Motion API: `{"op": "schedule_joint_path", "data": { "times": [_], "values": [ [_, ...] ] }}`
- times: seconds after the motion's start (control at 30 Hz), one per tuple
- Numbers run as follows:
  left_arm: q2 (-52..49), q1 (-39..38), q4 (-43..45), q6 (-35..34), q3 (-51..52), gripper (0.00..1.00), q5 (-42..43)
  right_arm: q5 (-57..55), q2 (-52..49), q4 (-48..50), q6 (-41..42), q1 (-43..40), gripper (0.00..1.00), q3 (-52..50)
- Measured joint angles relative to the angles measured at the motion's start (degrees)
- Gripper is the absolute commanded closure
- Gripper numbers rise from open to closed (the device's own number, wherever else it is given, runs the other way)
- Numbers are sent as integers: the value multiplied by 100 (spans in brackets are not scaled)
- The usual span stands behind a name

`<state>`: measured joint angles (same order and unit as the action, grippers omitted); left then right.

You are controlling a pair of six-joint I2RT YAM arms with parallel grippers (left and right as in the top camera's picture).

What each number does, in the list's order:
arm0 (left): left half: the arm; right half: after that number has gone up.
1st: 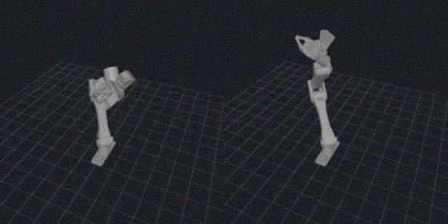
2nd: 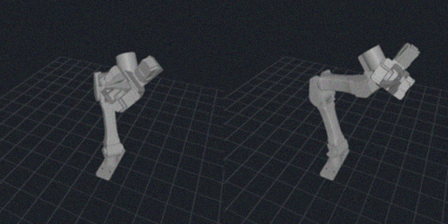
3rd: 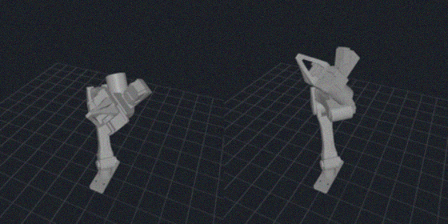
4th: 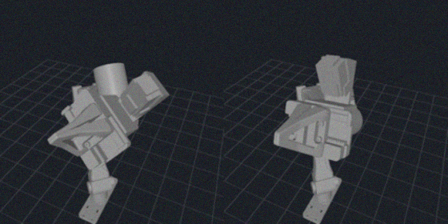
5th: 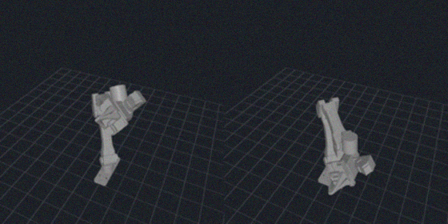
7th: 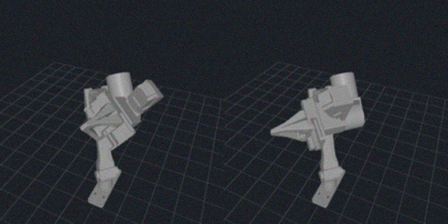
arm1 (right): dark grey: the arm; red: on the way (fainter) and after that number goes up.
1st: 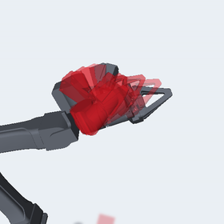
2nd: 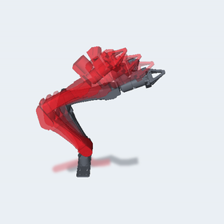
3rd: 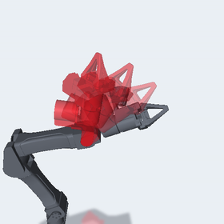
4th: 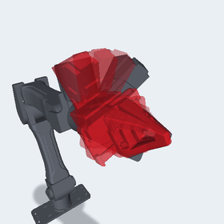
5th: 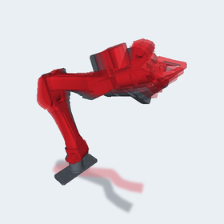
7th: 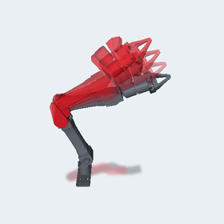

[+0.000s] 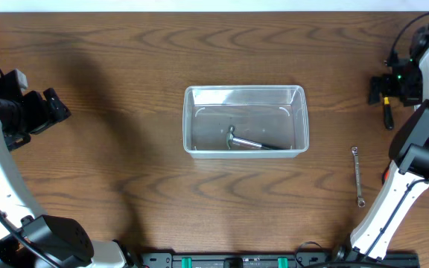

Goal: Pack container
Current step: 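Move the right gripper over the yellow-handled screwdriver, then lower the right gripper and grasp the screwdriver's grey handle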

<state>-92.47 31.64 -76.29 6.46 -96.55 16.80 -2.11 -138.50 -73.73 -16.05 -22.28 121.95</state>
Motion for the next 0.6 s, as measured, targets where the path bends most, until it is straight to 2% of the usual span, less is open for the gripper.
{"op": "schedule_joint_path", "data": {
  "times": [0.6],
  "values": [
    [0,0,0,0,0,2,0,214,-2,-4,-555,-164,1,0]
  ]
}}
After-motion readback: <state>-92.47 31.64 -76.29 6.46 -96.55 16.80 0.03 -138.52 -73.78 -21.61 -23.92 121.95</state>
